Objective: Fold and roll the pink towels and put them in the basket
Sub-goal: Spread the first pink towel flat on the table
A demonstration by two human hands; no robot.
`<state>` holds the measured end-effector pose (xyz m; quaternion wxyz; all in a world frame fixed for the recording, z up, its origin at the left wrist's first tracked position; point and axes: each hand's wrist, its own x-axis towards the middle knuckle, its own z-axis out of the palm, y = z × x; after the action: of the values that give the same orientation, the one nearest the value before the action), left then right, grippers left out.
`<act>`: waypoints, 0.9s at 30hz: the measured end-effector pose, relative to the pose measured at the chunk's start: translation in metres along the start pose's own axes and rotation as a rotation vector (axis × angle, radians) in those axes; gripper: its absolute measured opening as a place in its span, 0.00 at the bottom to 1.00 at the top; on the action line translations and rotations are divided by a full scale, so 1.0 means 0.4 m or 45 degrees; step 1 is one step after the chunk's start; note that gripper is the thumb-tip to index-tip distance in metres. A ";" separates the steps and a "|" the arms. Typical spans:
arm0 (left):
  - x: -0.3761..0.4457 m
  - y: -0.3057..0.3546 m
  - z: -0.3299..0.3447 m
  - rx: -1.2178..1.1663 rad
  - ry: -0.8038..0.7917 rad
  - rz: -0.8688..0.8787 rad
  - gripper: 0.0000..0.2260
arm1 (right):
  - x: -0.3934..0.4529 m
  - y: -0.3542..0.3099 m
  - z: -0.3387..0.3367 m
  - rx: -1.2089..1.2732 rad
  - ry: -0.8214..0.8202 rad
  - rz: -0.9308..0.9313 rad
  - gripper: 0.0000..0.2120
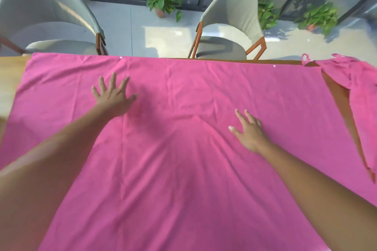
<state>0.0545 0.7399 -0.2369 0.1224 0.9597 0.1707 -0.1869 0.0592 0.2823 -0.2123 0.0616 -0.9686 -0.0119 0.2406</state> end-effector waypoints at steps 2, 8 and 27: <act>0.003 0.146 0.020 0.000 0.005 0.100 0.33 | 0.041 0.131 -0.047 -0.009 0.026 0.033 0.36; 0.030 0.581 0.092 -0.024 0.003 0.210 0.30 | 0.250 0.509 -0.214 -0.026 0.076 0.098 0.37; 0.235 1.051 0.236 0.147 0.047 0.184 0.30 | 0.703 0.914 -0.303 -0.083 0.069 0.118 0.34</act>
<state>0.2635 0.3548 -0.2875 0.0769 0.9782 0.0922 -0.1694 0.3620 -0.0792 -0.2823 0.0190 -0.9758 0.0269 0.2163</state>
